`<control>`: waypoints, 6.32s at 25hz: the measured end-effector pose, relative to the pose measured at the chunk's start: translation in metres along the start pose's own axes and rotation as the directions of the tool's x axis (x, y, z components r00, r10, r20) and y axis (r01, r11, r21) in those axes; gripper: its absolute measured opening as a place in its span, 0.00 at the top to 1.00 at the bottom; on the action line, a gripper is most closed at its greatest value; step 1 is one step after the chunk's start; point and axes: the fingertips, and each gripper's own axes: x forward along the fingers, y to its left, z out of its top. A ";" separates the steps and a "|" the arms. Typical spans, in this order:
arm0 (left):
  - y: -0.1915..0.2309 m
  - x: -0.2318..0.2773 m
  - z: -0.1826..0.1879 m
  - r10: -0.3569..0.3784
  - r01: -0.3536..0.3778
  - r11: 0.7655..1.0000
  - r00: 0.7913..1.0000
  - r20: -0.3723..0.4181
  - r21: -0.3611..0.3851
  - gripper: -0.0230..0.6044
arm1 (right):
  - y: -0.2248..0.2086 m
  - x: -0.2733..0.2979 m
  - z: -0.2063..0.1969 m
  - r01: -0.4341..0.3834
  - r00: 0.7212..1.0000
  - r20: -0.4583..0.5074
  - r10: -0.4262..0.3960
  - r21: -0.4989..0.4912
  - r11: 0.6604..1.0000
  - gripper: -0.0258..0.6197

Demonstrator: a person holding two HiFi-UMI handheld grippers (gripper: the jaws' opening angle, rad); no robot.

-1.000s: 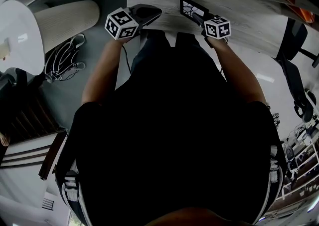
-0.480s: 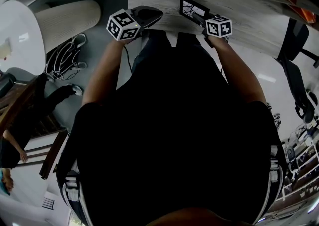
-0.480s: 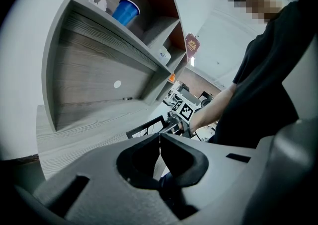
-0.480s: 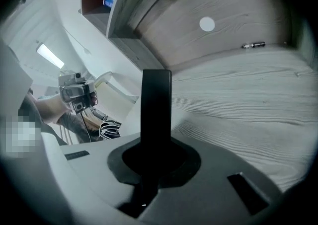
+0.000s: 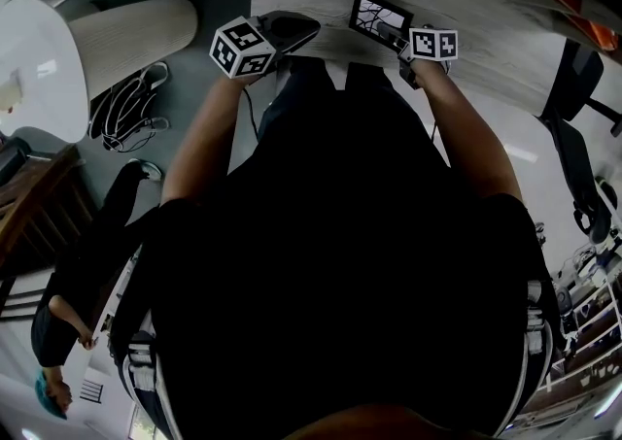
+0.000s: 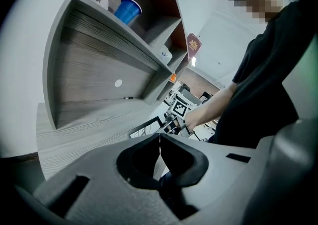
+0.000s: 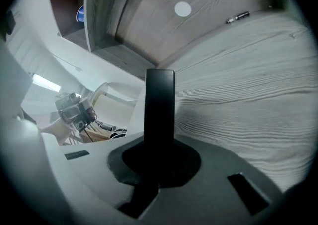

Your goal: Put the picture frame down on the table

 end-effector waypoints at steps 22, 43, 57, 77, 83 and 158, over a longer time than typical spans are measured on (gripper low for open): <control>-0.002 0.003 -0.016 0.008 -0.008 1.000 1.000 -0.029 -0.004 0.93 | -0.023 0.007 -0.007 -0.075 0.997 0.021 0.072 0.362 0.929 0.92; -0.008 0.001 -0.017 0.004 -0.004 1.000 1.000 -0.020 0.007 0.93 | -0.026 0.007 -0.006 0.052 0.998 -0.043 -0.040 0.331 0.942 0.87; -0.014 -0.010 -0.024 -0.025 0.025 1.000 0.999 -0.022 0.012 0.93 | -0.049 0.002 -0.012 0.272 0.962 -0.085 -0.258 0.285 0.919 0.58; -0.007 -0.031 -0.030 -0.045 0.046 0.999 0.998 -0.032 0.020 0.93 | -0.057 -0.007 -0.008 0.410 0.908 -0.046 -0.416 0.302 0.860 0.52; -0.008 -0.028 -0.028 -0.055 0.056 0.998 0.998 -0.037 0.029 0.93 | -0.064 -0.018 -0.011 0.420 0.901 -0.042 -0.432 0.336 0.843 0.52; -0.018 -0.012 -0.015 -0.075 0.078 0.991 0.996 -0.038 0.109 0.93 | 0.013 -0.066 0.068 0.479 0.845 0.308 -0.437 -0.076 0.874 0.95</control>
